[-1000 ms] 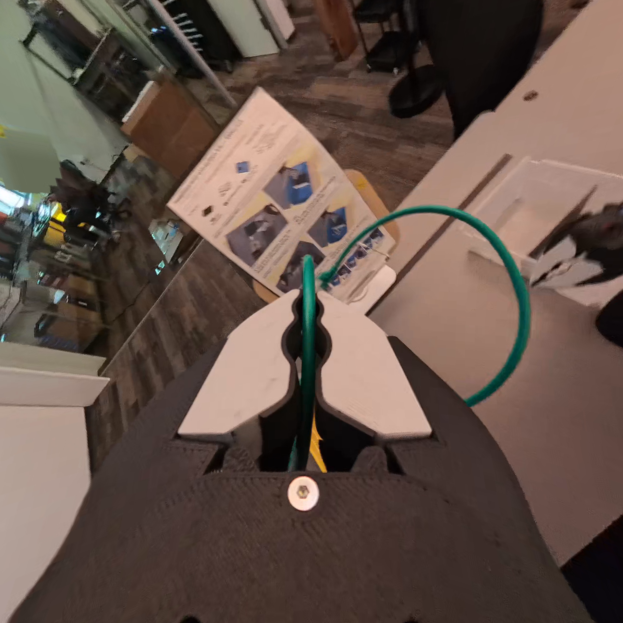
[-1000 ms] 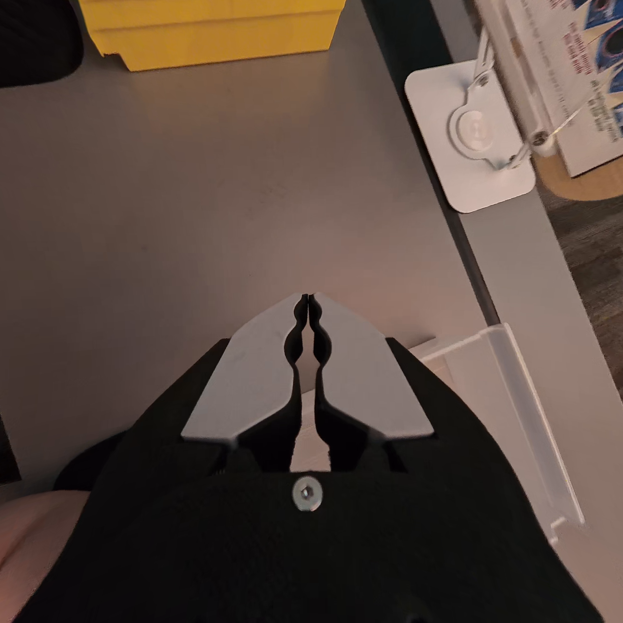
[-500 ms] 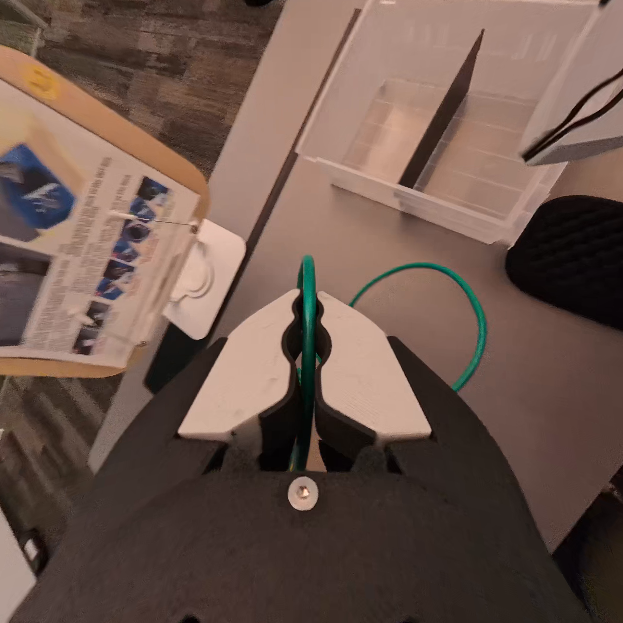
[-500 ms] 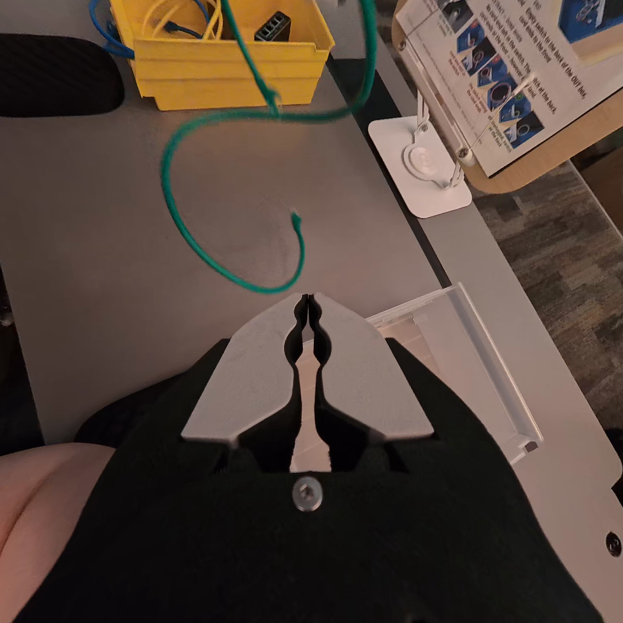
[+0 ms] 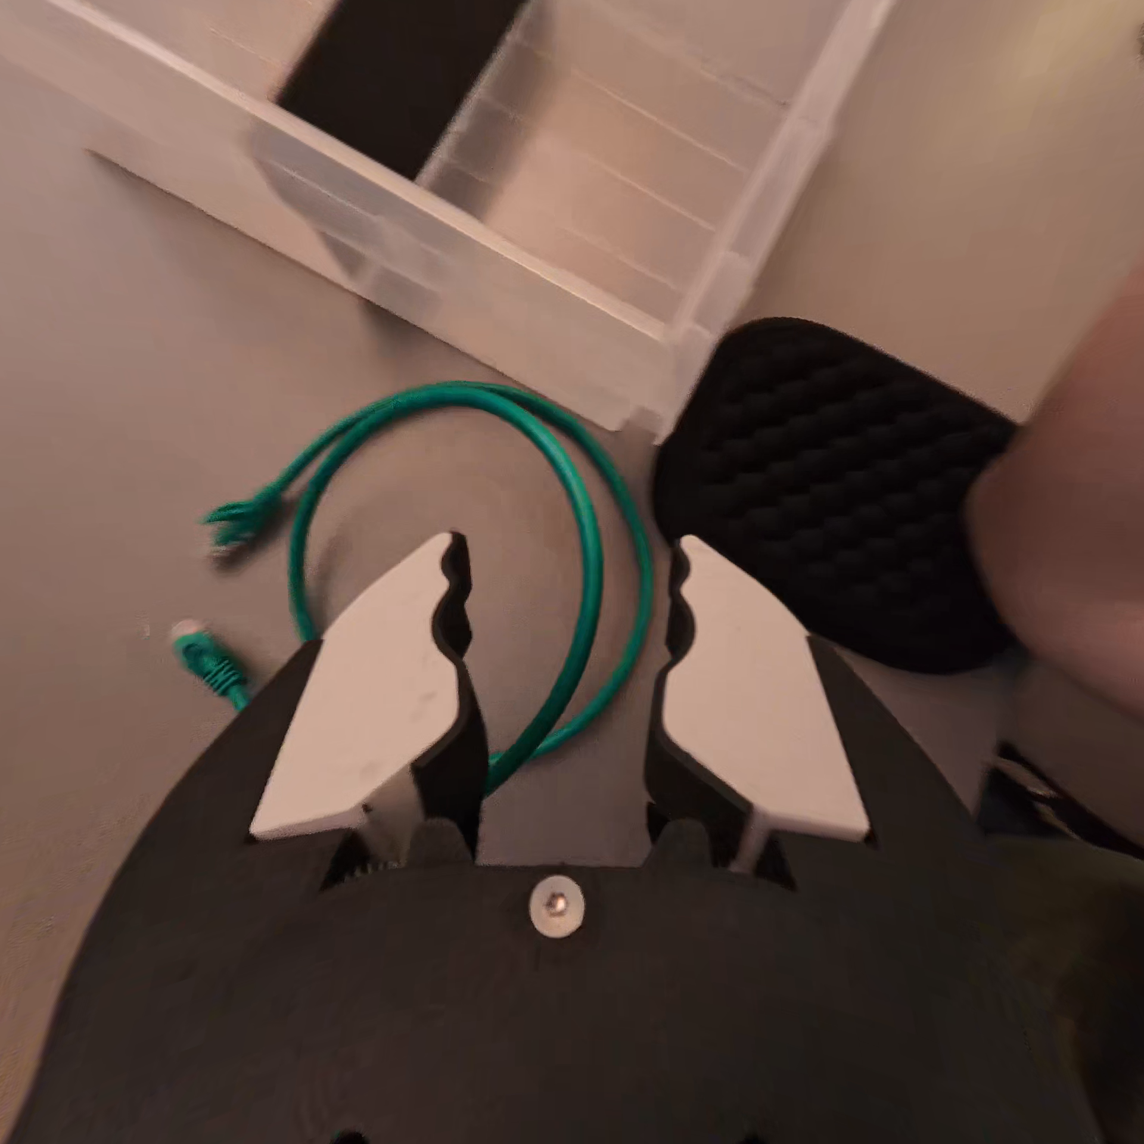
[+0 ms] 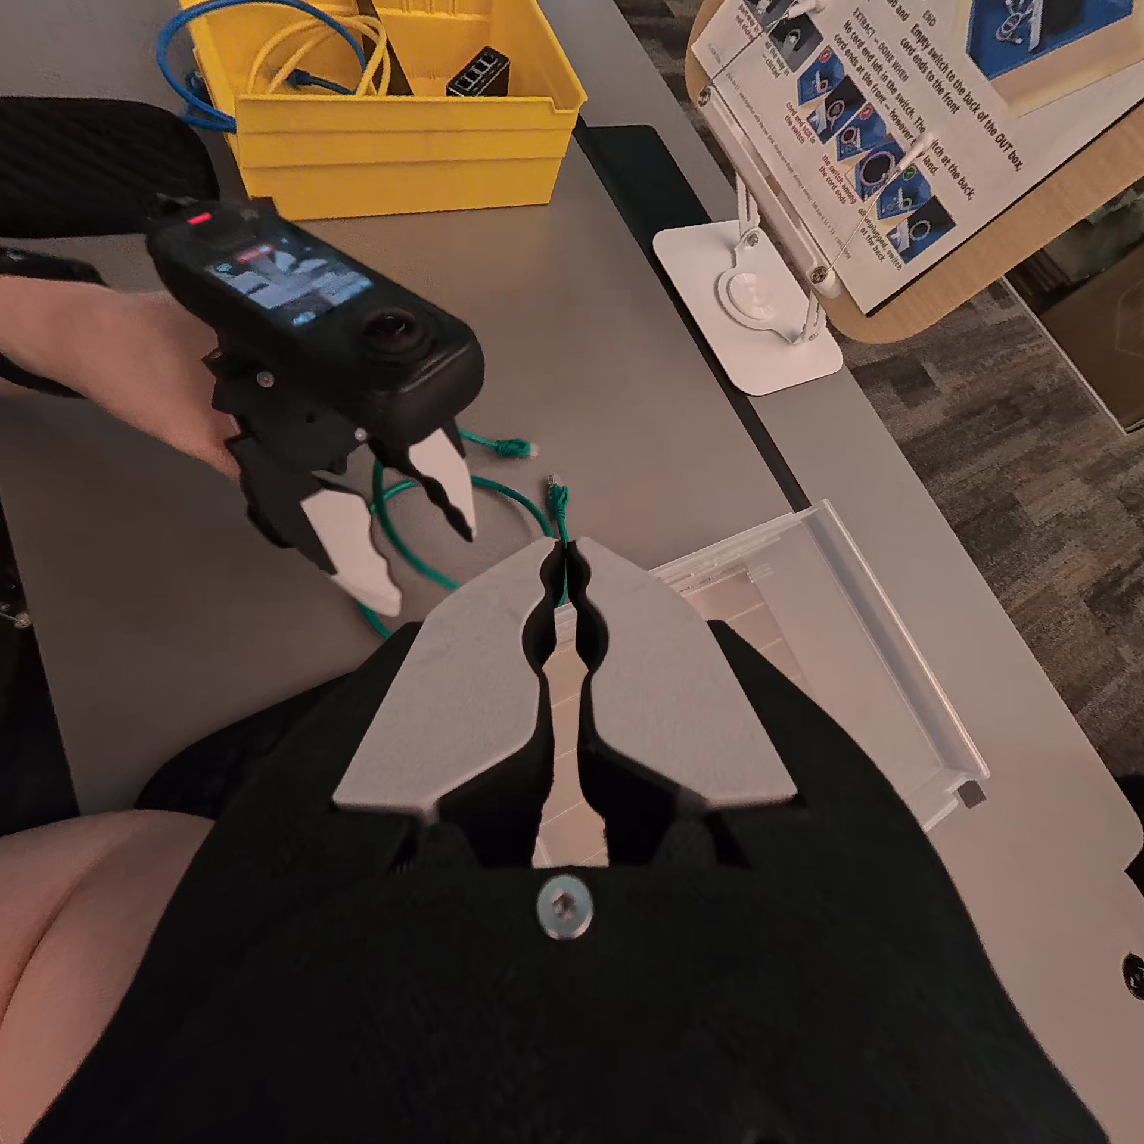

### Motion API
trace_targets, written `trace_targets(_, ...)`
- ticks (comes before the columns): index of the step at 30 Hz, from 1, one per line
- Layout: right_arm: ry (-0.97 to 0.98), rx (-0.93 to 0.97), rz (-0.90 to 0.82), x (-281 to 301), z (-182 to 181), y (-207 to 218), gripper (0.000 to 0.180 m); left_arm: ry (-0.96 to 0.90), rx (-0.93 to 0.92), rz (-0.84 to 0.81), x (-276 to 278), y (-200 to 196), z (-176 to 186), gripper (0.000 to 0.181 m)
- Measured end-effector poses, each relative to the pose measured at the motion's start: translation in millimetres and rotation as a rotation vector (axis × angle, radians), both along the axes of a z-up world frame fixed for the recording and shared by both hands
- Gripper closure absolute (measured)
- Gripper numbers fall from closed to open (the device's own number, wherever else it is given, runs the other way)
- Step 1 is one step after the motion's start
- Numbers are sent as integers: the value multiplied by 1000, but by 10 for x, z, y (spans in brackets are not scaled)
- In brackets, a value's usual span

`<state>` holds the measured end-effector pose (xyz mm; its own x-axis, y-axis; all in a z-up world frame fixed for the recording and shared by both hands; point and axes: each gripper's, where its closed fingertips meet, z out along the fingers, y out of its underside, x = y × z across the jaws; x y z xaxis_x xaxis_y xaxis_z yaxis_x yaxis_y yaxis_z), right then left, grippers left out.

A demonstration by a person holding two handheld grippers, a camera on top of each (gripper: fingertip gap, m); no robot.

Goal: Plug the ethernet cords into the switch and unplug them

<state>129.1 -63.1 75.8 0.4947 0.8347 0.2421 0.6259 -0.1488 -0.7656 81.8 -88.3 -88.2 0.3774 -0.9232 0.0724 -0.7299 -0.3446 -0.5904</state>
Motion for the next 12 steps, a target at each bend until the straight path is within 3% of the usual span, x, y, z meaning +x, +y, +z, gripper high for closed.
trace_targets(1,1,-3,0,4,-4,-2,179,-44,-45,-19,8,-70,3,117)
trace_targets(4,-9,-14,3,14,-36,-21,178,-178,-81,-45,-116,-143,166,115)
trace_targets(7,-19,-16,13,18,-57,-49,178,-229,13,-5,-539,-28,439,112)
trace_targets(12,-29,-44,13,48,-121,-44,178,-54,228,231,-1961,358,745,113)
